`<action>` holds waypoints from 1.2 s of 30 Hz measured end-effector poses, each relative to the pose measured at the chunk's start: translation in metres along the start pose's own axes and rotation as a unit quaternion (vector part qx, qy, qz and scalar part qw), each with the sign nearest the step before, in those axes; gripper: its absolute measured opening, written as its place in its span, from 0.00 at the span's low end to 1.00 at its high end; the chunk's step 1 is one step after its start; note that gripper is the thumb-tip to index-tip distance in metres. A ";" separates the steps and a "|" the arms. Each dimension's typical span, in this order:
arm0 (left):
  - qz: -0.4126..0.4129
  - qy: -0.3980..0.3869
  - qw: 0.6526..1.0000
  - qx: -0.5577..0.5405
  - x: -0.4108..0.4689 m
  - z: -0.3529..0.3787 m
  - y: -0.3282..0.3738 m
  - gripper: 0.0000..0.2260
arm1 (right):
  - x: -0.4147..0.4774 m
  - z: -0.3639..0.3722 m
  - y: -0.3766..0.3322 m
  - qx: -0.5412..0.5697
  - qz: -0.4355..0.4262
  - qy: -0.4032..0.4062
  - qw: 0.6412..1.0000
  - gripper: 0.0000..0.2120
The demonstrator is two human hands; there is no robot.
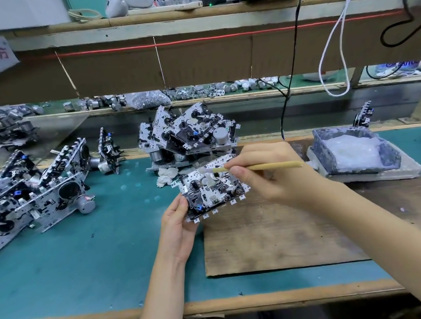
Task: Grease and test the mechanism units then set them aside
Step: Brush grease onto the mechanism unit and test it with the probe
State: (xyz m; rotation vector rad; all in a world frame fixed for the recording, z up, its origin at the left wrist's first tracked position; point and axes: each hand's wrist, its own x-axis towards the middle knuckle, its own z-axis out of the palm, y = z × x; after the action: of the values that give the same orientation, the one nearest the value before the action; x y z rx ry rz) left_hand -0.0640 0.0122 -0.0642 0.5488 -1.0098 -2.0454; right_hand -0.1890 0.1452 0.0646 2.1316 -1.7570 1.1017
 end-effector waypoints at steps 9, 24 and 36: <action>0.002 0.000 1.000 0.009 -0.001 0.001 0.000 0.11 | -0.005 0.002 -0.007 0.005 0.033 -0.059 0.998 0.10; 0.010 -0.003 1.000 0.021 -0.001 0.000 0.000 0.12 | -0.006 0.006 -0.004 -0.050 -0.009 -0.096 0.994 0.06; 0.005 -0.009 1.000 0.001 -0.001 0.000 0.000 0.10 | -0.006 0.006 -0.003 -0.053 0.000 -0.110 0.993 0.07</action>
State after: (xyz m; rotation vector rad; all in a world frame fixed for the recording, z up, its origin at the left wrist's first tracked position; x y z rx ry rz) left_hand -0.0631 0.0133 -0.0638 0.5265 -1.0246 -2.0443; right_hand -0.1837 0.1472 0.0580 2.2607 -1.8591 0.7783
